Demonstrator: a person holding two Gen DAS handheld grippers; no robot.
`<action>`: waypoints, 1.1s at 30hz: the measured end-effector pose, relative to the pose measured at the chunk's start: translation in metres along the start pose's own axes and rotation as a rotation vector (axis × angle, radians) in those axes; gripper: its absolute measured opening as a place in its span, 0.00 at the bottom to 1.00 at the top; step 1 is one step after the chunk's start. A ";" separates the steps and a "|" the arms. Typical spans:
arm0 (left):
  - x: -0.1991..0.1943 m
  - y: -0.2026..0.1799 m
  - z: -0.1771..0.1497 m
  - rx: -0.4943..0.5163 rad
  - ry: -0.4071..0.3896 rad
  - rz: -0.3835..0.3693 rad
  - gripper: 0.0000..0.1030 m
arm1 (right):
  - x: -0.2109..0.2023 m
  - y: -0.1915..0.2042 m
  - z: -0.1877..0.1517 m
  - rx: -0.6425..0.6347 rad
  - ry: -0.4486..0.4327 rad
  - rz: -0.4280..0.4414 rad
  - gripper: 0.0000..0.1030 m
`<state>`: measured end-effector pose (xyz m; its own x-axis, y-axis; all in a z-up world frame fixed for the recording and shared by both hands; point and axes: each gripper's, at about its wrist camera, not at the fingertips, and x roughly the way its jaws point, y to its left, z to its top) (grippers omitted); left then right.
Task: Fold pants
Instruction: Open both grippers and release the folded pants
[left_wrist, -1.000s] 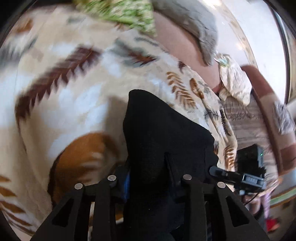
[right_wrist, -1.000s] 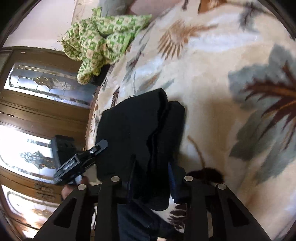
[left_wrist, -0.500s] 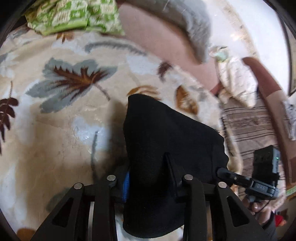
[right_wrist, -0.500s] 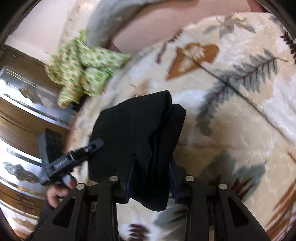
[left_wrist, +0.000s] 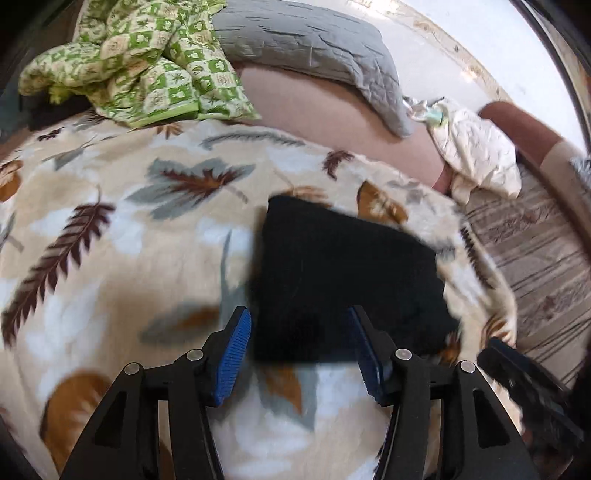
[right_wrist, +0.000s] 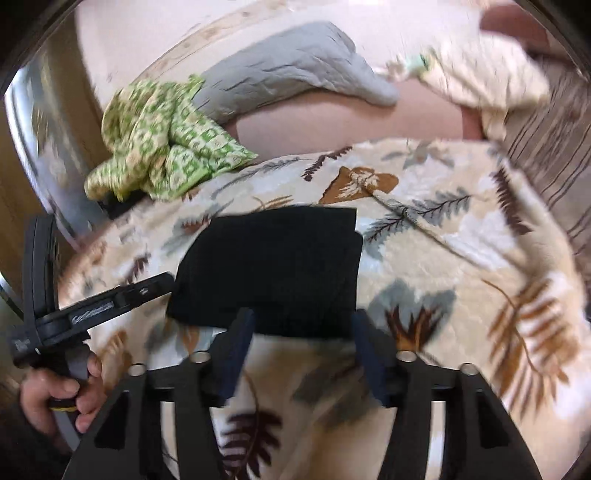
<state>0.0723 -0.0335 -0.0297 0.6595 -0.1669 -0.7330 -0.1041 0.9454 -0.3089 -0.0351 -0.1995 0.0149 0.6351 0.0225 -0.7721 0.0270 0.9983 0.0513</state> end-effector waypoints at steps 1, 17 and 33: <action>-0.001 -0.004 -0.012 0.027 -0.013 0.032 0.53 | -0.003 0.001 -0.003 -0.009 -0.001 -0.016 0.62; -0.017 -0.030 -0.030 0.156 -0.053 0.140 0.53 | -0.025 0.015 -0.009 -0.048 -0.119 -0.234 0.67; -0.013 -0.030 -0.029 0.180 -0.035 0.154 0.53 | -0.027 0.014 -0.009 -0.042 -0.127 -0.222 0.67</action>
<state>0.0449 -0.0682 -0.0283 0.6717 -0.0101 -0.7407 -0.0729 0.9941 -0.0797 -0.0594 -0.1852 0.0308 0.7089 -0.2020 -0.6757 0.1462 0.9794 -0.1394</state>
